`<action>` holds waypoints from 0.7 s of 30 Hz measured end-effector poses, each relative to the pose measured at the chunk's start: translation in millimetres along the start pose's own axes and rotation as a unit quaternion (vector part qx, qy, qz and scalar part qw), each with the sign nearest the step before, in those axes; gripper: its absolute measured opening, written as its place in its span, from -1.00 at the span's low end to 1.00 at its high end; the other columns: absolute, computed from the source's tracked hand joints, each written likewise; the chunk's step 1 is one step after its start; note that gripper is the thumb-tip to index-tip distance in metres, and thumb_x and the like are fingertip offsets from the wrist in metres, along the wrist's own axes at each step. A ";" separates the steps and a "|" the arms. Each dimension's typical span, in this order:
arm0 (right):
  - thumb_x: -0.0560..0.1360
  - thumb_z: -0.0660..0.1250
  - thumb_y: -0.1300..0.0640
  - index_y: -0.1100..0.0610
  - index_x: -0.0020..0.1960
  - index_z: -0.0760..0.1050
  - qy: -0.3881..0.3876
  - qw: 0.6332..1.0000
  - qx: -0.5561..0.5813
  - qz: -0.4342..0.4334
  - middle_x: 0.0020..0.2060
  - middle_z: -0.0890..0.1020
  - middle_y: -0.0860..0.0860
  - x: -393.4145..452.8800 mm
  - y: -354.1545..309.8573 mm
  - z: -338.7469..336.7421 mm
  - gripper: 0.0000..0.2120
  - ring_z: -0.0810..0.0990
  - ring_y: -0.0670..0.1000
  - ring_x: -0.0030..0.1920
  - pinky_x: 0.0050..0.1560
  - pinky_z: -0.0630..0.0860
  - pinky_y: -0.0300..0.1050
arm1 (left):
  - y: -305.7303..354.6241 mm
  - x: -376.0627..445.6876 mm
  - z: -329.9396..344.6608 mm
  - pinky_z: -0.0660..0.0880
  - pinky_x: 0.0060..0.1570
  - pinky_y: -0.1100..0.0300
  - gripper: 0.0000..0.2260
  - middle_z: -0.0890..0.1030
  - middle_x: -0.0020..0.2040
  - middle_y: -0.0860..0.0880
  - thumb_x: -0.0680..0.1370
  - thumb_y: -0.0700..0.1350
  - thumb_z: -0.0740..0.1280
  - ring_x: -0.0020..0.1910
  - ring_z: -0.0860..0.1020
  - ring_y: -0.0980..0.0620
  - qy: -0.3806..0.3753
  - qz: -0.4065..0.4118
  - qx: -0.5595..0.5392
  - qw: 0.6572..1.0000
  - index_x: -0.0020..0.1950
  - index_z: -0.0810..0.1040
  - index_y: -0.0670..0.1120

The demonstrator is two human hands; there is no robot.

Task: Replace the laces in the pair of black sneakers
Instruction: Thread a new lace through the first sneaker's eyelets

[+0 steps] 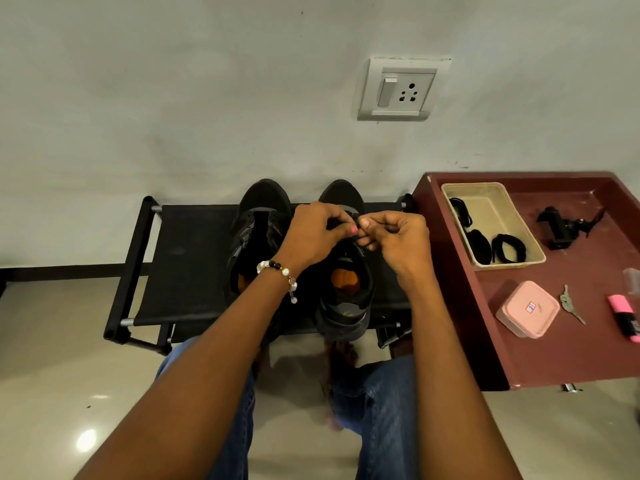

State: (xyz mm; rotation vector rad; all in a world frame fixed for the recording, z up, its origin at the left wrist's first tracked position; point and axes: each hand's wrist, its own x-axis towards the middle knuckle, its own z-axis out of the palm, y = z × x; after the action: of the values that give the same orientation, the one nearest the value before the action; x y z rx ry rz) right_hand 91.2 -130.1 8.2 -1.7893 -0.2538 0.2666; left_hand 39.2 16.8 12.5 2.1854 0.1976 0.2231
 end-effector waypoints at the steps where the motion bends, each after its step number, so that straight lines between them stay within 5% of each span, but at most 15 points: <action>1: 0.50 0.41 0.27 0.16 -0.09 0.65 -0.002 1.000 0.013 0.007 -0.30 0.69 0.13 -0.1 -0.3 0.0 -0.95 0.63 0.02 -0.32 -0.29 0.54 -0.23 | -1.3 -0.1 1.5 0.48 -0.05 0.32 -0.95 0.66 -0.17 0.03 0.51 -0.13 0.42 -0.14 0.60 0.12 -0.002 0.003 0.006 1.000 -0.08 0.67 -0.08; 6: 0.40 0.53 0.19 0.18 0.08 0.59 -0.035 0.996 -0.045 0.068 -0.28 0.64 -0.01 -4.6 5.7 -3.9 -0.72 0.62 -0.10 -0.25 -0.31 0.50 -0.29 | -6.2 -1.4 2.1 0.48 -0.18 0.25 -0.96 0.60 -0.25 0.00 0.51 -0.19 0.36 -0.26 0.55 0.05 0.011 0.001 0.017 1.000 -0.13 0.58 -0.14; 9: 0.32 0.59 0.14 0.13 0.10 0.61 -0.077 0.972 -0.209 0.073 -0.17 0.62 -0.01 -8.1 15.2 -5.2 -0.62 0.61 -0.06 -0.13 -0.06 0.57 -0.17 | -7.5 -4.5 2.1 0.44 -0.19 0.25 -0.97 0.57 -0.27 0.01 0.49 -0.19 0.36 -0.27 0.51 0.08 -0.030 -0.010 0.074 0.997 -0.14 0.59 -0.12; 12: 0.37 0.56 0.14 0.13 0.11 0.64 -0.055 0.962 -0.263 0.055 -0.14 0.64 -0.01 -9.6 18.5 -3.8 -0.67 0.62 -0.02 -0.05 0.12 0.57 -0.05 | -5.2 -8.8 7.9 0.49 -0.21 0.21 -0.93 0.53 -0.35 0.06 0.47 -0.15 0.38 -0.30 0.51 0.08 -0.045 -0.035 0.113 0.992 -0.22 0.57 -0.05; 21: 0.44 0.45 0.20 0.08 0.05 0.68 -0.023 0.965 -0.258 0.034 -0.21 0.68 -0.02 -14.1 16.5 -5.6 -0.81 0.65 0.00 -0.07 0.10 0.58 0.05 | 3.0 -17.4 29.5 0.36 -0.32 0.13 -0.89 0.43 -0.15 -0.02 0.49 -0.10 0.33 -0.23 0.48 -0.05 -0.005 -0.008 0.241 0.970 -0.17 0.51 -0.13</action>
State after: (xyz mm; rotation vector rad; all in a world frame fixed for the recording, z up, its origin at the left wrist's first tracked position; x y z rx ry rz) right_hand 80.1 -143.4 -5.9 -2.3125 -0.3149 0.3095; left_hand 29.3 -11.9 -3.7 2.6657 0.2879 0.1672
